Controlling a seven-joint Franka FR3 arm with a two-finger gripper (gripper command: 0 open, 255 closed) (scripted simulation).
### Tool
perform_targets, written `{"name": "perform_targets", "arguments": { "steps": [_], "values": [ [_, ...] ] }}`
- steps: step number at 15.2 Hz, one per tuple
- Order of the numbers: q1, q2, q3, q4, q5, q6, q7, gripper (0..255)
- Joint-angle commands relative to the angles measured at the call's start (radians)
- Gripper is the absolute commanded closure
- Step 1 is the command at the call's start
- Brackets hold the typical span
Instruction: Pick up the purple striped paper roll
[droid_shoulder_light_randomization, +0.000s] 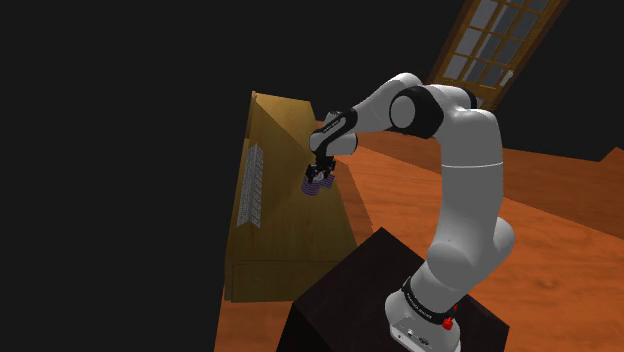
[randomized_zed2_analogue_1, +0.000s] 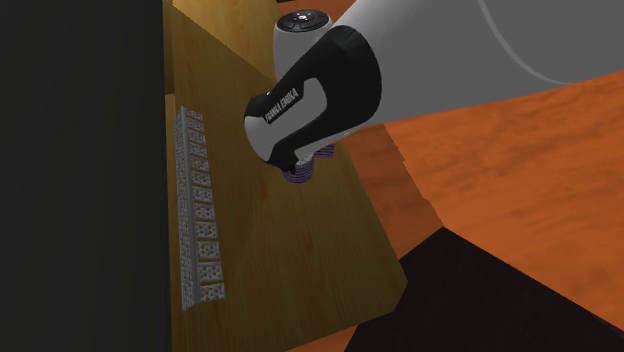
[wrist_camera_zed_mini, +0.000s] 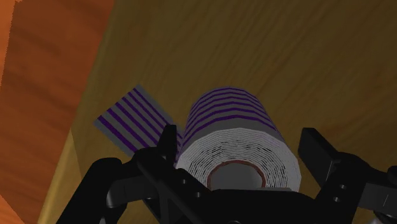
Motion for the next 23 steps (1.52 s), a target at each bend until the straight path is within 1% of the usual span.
{"name": "perform_targets", "arguments": {
  "steps": [1, 10, 23],
  "values": [
    [0.0, 0.002, 0.0, 0.0, 0.0, 0.002, 0.0, 255],
    [0.0, 0.002, 0.0, 0.0, 0.0, 0.002, 0.0, 255],
    [0.016, -0.131, -0.021, -0.008, -0.027, -0.122, 0.017, 255]
  ]
}}
